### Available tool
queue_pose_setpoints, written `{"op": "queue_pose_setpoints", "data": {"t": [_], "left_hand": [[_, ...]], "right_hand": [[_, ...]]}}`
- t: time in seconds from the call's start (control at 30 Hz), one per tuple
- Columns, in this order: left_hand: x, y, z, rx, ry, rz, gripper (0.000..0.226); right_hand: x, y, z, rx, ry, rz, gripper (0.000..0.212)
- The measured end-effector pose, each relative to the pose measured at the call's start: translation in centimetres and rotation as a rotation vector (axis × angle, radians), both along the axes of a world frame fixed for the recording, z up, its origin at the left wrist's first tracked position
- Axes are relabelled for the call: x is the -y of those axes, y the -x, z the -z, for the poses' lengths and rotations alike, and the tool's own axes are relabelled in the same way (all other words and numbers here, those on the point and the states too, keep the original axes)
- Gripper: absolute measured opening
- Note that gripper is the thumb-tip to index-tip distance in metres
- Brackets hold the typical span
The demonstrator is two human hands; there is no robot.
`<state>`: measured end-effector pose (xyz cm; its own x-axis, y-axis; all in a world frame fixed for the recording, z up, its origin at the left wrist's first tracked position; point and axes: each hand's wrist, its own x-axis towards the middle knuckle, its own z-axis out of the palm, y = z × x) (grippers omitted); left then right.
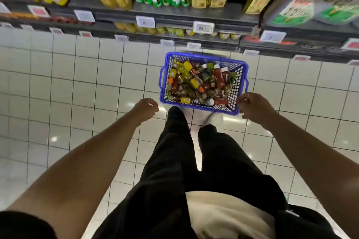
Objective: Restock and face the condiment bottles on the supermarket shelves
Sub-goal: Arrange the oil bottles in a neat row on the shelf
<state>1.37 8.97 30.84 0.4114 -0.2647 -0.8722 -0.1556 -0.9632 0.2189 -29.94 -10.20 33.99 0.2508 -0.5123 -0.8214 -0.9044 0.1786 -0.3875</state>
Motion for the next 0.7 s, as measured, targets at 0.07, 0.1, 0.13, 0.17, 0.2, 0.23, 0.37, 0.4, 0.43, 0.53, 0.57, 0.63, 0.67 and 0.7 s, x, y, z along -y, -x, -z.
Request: {"op": "queue_pose_setpoints", "data": {"t": [0.07, 0.1, 0.13, 0.17, 0.2, 0.23, 0.37, 0.4, 0.43, 0.53, 0.57, 0.63, 0.67, 0.7], "left_hand": [[-1.4, 1.8, 1.8, 0.06, -0.021, 0.006, 0.014], [-2.0, 2.6, 2.7, 0.075, -0.027, 0.0, 0.013], [-2.4, 3.3, 3.5, 0.093, -0.033, -0.012, 0.013], [-2.6, 3.7, 4.5, 0.096, -0.03, -0.024, 0.014], [-2.6, 4.2, 5.4, 0.098, -0.033, -0.008, 0.016], [-2.6, 4.7, 6.6, 0.092, -0.042, 0.023, 0.021], [-2.5, 5.8, 11.8, 0.068, -0.072, 0.069, 0.032], [-2.4, 5.9, 13.3, 0.076, -0.063, 0.05, 0.032], [-2.4, 6.0, 14.9, 0.09, -0.039, 0.034, 0.029], [-2.3, 5.9, 19.5, 0.103, 0.025, -0.038, 0.028], [-2.0, 5.7, 21.0, 0.101, 0.048, -0.048, 0.032], [-0.7, 5.0, 24.4, 0.097, 0.129, 0.02, 0.035], [0.2, 4.6, 26.0, 0.103, 0.171, 0.08, 0.034], [1.3, 4.2, 27.7, 0.131, 0.215, 0.105, 0.034]], "right_hand": [[-1.1, 0.7, 1.8, -0.022, -0.024, -0.049, 0.015], [-1.7, 0.9, 2.6, -0.03, -0.033, -0.087, 0.018], [-2.2, 1.1, 3.3, -0.041, -0.04, -0.119, 0.018], [-2.8, 1.1, 4.1, -0.051, -0.046, -0.143, 0.016], [-3.2, 1.2, 5.0, -0.058, -0.055, -0.159, 0.015], [-3.6, 1.3, 6.0, -0.061, -0.067, -0.172, 0.014], [-4.8, 0.9, 11.3, -0.034, -0.084, -0.216, 0.014], [-4.9, 0.6, 12.9, -0.027, -0.091, -0.229, 0.015], [-5.0, 0.1, 14.6, -0.019, -0.103, -0.247, 0.018], [-4.9, -2.1, 19.7, 0.015, -0.117, -0.321, 0.027], [-4.8, -3.0, 21.4, 0.027, -0.111, -0.328, 0.03], [-4.4, -5.0, 25.0, 0.063, -0.084, -0.339, 0.04], [-4.2, -5.9, 26.7, 0.086, -0.068, -0.342, 0.043], [-3.9, -6.8, 28.4, 0.113, -0.051, -0.333, 0.042]]}}
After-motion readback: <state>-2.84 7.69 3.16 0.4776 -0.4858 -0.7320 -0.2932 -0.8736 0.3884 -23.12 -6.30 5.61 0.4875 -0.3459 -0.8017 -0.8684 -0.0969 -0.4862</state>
